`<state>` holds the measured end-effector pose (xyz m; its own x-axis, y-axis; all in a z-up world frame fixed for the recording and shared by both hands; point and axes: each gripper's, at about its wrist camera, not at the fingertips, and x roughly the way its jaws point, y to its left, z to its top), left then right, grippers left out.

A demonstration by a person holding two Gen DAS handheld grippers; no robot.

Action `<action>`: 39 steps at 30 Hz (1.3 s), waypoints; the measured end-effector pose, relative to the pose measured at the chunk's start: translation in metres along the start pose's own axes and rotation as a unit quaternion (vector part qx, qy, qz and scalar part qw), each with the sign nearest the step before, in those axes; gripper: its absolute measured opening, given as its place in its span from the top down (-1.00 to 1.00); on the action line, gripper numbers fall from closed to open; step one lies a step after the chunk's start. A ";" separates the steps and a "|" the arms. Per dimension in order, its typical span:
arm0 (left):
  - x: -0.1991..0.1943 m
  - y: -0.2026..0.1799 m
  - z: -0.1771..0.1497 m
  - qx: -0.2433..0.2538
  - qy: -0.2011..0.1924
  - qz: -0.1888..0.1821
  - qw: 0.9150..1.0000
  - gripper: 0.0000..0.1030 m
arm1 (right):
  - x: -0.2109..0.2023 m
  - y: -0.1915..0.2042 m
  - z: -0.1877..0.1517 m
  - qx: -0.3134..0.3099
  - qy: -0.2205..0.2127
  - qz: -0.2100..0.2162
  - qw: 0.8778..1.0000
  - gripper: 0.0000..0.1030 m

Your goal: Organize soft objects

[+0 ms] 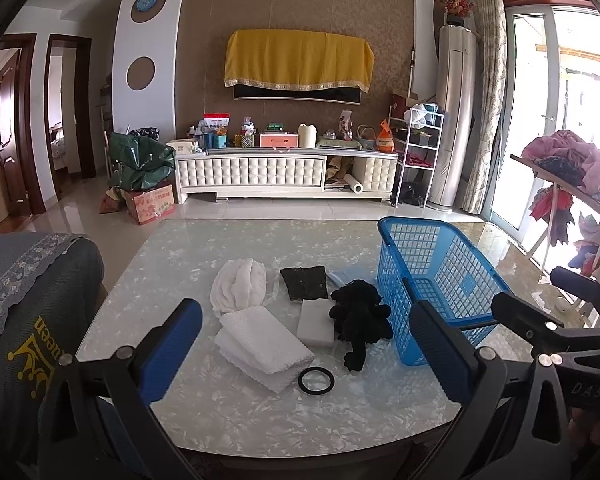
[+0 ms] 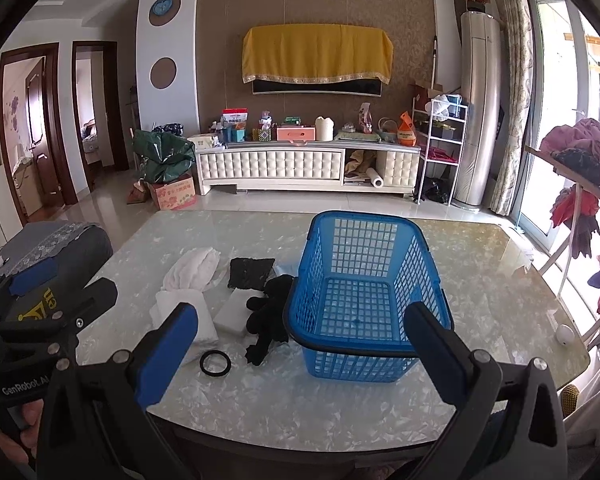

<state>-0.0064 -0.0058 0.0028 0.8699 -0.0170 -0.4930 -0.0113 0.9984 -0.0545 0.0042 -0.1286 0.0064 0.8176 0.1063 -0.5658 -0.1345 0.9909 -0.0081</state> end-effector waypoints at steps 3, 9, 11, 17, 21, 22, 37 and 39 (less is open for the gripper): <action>0.001 0.000 0.000 -0.001 0.000 0.001 1.000 -1.00 | 0.000 -0.001 -0.001 0.000 0.001 0.000 1.000 -1.00; 0.001 0.000 -0.001 -0.001 0.000 0.001 1.000 -1.00 | -0.001 -0.002 -0.001 -0.001 0.003 0.002 1.000 -1.00; 0.001 0.001 -0.001 -0.001 0.000 0.001 1.000 -1.00 | -0.001 -0.002 -0.001 -0.001 0.004 0.002 1.000 -1.00; 0.001 0.001 -0.002 -0.001 0.001 0.001 1.000 -1.00 | 0.000 -0.002 -0.002 -0.002 0.006 0.002 1.000 -1.00; 0.001 0.002 -0.003 -0.003 0.000 0.001 1.000 -1.00 | 0.000 -0.002 -0.002 -0.001 0.007 0.003 1.000 -1.00; 0.001 0.003 -0.003 -0.003 0.001 0.001 1.000 -1.00 | 0.000 -0.002 -0.002 -0.001 0.007 0.003 1.000 -1.00; 0.009 0.004 -0.003 -0.005 0.004 -0.001 1.000 -1.00 | 0.004 -0.006 -0.001 0.001 0.015 0.008 1.000 -1.00; 0.011 0.004 -0.003 -0.004 0.007 -0.003 1.000 -1.00 | 0.005 -0.006 0.000 -0.001 0.016 0.007 1.000 -1.00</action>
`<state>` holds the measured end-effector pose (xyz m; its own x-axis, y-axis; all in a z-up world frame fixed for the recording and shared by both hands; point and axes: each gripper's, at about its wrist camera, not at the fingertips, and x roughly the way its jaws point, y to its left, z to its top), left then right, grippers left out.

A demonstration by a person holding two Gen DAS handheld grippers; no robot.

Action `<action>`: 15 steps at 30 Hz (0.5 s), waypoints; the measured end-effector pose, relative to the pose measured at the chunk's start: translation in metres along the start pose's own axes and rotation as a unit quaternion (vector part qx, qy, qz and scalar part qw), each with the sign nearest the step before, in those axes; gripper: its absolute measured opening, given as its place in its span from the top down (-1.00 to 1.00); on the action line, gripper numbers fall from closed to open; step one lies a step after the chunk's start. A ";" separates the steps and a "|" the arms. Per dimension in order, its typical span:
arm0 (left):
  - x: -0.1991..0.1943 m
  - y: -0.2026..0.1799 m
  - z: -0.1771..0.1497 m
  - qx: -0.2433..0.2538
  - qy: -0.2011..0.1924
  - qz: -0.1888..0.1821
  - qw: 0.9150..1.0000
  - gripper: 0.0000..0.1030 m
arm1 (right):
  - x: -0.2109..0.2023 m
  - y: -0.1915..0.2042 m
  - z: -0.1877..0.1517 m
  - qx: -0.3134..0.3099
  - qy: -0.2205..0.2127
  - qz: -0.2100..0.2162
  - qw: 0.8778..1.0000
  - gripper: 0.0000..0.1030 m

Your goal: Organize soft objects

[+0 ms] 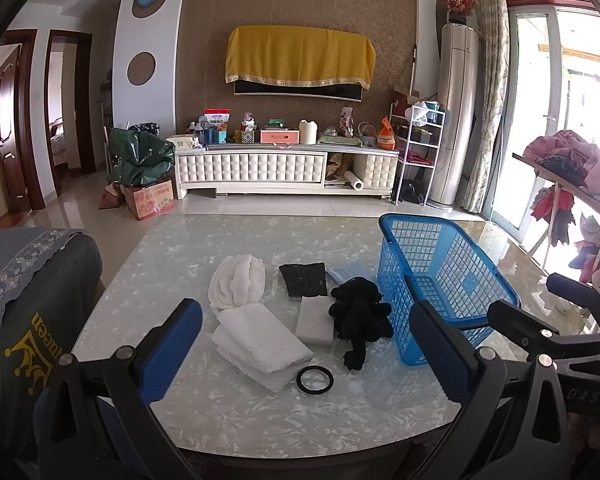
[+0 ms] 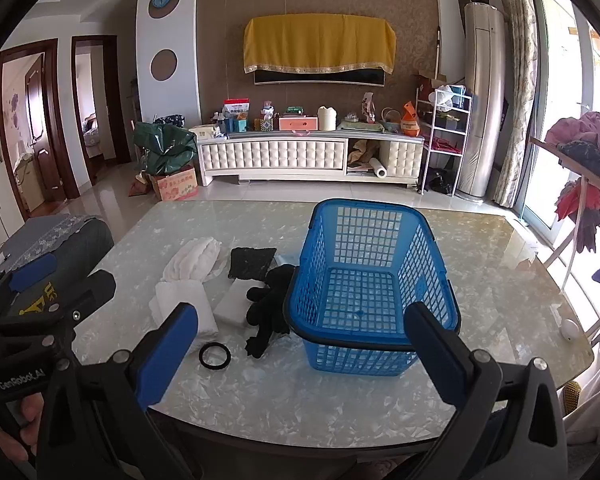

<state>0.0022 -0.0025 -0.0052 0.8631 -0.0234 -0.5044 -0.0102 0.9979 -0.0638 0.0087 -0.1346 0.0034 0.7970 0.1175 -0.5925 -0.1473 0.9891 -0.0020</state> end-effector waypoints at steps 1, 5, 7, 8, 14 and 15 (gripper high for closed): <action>0.002 0.000 0.000 0.000 0.003 0.001 1.000 -1.00 | 0.001 0.000 0.001 0.000 0.002 -0.002 1.000 -1.00; 0.013 0.003 0.004 -0.004 0.017 -0.003 1.000 -1.00 | 0.010 -0.002 0.007 0.003 0.015 0.002 1.000 -1.00; 0.020 0.005 0.008 -0.002 0.023 -0.002 1.000 -1.00 | 0.016 -0.004 0.010 0.002 0.024 0.001 1.000 -1.00; 0.022 0.006 0.010 0.000 0.026 -0.001 1.000 -1.00 | 0.019 -0.005 0.012 0.002 0.028 0.003 1.000 -1.00; 0.047 0.025 0.028 0.004 0.053 -0.003 0.999 -1.00 | 0.038 -0.012 0.025 -0.004 0.054 0.003 0.999 -1.00; 0.052 0.030 0.031 0.003 0.061 -0.006 0.998 -1.00 | 0.042 -0.013 0.028 -0.005 0.060 0.007 0.998 -1.00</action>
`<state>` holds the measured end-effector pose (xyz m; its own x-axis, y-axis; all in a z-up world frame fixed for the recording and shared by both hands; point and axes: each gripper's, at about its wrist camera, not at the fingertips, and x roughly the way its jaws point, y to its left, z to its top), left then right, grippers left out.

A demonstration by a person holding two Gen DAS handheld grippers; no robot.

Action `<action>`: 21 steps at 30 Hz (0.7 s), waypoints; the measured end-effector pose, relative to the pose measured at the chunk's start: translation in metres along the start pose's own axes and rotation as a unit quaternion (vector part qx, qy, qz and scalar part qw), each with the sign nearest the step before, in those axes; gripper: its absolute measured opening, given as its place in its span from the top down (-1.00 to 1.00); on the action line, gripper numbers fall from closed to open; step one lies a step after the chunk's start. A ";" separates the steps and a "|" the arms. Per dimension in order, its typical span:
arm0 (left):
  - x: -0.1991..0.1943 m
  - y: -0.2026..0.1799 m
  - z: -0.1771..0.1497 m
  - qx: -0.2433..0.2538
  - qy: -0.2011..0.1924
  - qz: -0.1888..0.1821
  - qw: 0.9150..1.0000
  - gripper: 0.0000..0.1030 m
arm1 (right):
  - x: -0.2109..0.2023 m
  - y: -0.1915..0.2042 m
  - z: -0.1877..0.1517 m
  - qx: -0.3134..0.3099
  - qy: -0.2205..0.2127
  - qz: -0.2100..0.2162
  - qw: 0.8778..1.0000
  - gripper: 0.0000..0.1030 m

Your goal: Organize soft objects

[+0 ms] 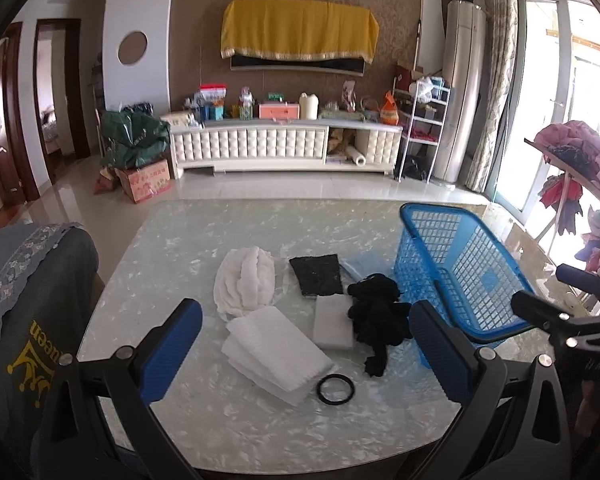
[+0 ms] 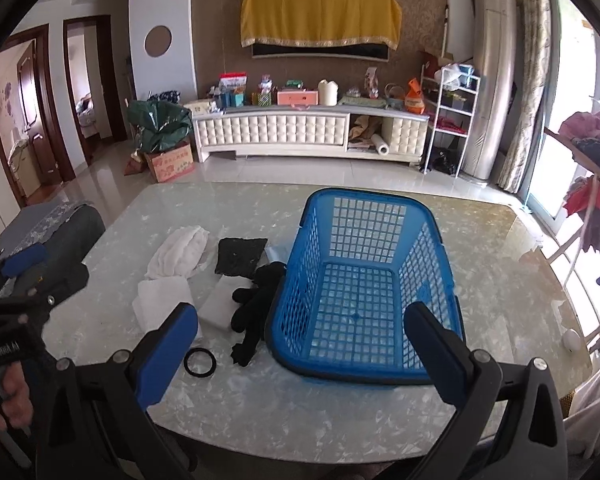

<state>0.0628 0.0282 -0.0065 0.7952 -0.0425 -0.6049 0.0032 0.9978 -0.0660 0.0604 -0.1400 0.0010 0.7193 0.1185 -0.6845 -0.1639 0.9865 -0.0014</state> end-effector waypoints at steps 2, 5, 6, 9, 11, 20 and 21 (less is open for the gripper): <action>0.011 0.012 0.009 -0.003 0.012 0.001 1.000 -1.00 | 0.008 -0.001 0.008 -0.005 0.010 0.006 1.000 -1.00; 0.028 0.029 0.019 0.002 0.030 0.004 1.000 -1.00 | 0.017 -0.001 0.017 -0.017 0.021 0.014 1.000 -1.00; 0.035 0.035 0.023 0.006 0.040 0.002 0.999 -1.00 | 0.020 0.001 0.021 -0.023 0.025 0.016 0.999 -1.00; 0.053 0.049 0.029 0.019 0.062 0.003 0.998 -1.00 | 0.031 0.010 0.032 -0.044 0.034 0.038 0.998 -1.00; 0.066 0.057 0.030 0.032 0.075 0.013 0.997 -1.00 | 0.040 0.015 0.041 -0.057 0.041 0.044 0.997 -1.00; 0.116 0.089 0.028 0.090 0.144 0.009 0.985 -1.00 | 0.089 0.056 0.054 -0.102 0.101 0.069 0.987 -1.00; 0.120 0.093 0.027 0.086 0.150 0.002 0.985 -1.00 | 0.094 0.058 0.055 -0.103 0.110 0.071 0.986 -1.00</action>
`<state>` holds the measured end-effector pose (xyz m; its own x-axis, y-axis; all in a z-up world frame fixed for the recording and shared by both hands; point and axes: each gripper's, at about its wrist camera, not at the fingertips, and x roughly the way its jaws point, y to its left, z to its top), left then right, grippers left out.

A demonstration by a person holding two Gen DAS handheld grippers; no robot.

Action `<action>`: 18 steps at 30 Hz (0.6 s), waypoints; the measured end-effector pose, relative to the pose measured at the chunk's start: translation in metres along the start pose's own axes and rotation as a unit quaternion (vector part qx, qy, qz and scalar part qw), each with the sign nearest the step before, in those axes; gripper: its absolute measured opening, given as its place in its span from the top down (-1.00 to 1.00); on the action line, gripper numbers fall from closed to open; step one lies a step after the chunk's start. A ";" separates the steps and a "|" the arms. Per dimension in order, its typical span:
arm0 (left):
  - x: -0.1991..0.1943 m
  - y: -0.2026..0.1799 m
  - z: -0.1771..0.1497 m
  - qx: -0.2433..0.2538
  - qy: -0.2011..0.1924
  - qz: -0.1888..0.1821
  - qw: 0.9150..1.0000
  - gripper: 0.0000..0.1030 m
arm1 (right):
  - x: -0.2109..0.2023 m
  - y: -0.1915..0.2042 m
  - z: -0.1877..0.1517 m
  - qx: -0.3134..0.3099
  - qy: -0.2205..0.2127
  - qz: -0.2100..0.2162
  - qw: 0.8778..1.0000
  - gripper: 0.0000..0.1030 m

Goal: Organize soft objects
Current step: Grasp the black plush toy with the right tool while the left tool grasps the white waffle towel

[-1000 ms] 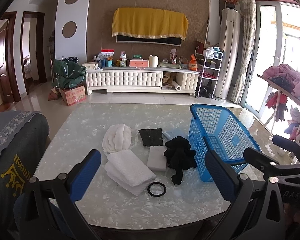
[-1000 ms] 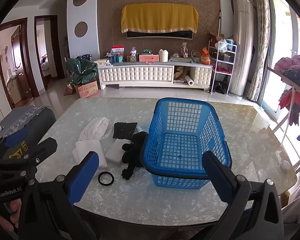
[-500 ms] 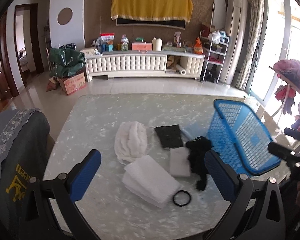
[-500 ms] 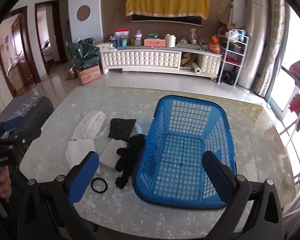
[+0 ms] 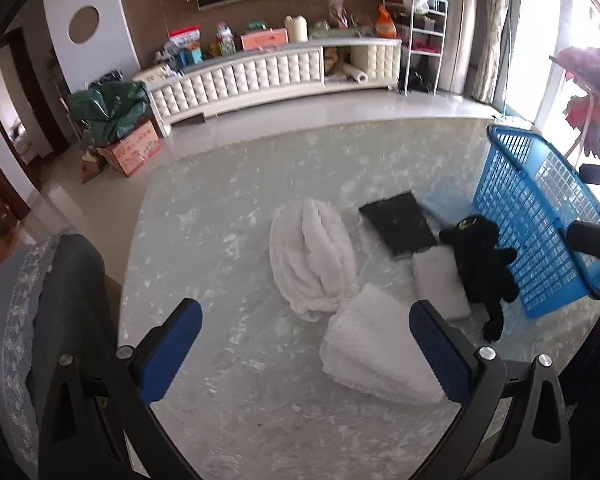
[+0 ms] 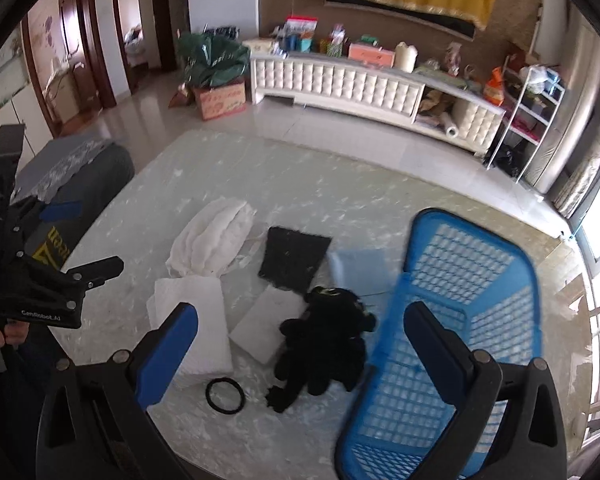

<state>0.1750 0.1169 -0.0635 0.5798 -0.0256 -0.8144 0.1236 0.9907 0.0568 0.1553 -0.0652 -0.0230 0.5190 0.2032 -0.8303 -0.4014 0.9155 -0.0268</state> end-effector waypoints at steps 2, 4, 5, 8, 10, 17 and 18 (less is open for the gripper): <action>0.007 0.007 -0.002 -0.012 0.007 -0.017 1.000 -1.00 | 0.011 0.004 0.001 -0.001 0.018 0.003 1.000 -1.00; 0.014 0.010 -0.006 -0.022 0.015 -0.031 0.999 -1.00 | 0.022 0.008 0.003 -0.004 0.033 0.003 0.999 -1.00; 0.019 0.010 -0.010 -0.024 0.022 -0.037 0.999 -1.00 | 0.026 0.009 0.004 -0.005 0.040 0.004 0.999 -1.00; 0.034 0.009 -0.019 -0.025 0.043 -0.049 0.998 -1.00 | 0.041 0.016 0.005 -0.009 0.055 0.000 0.998 -0.99; 0.043 0.011 -0.024 -0.031 0.057 -0.056 0.996 -1.00 | 0.050 0.021 0.006 -0.011 0.064 0.000 0.998 -0.89; 0.072 0.015 -0.032 -0.061 0.092 -0.064 0.992 -1.00 | 0.076 0.021 0.004 0.003 0.099 -0.015 0.995 -0.78; 0.076 0.015 -0.033 -0.063 0.099 -0.063 0.991 -1.00 | 0.078 0.020 0.003 0.007 0.105 -0.015 0.994 -0.74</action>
<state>0.1945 0.1342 -0.1436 0.3960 -0.1358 -0.9082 0.0755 0.9905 -0.1152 0.1901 -0.0300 -0.0867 0.3609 0.0994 -0.9273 -0.3773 0.9249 -0.0477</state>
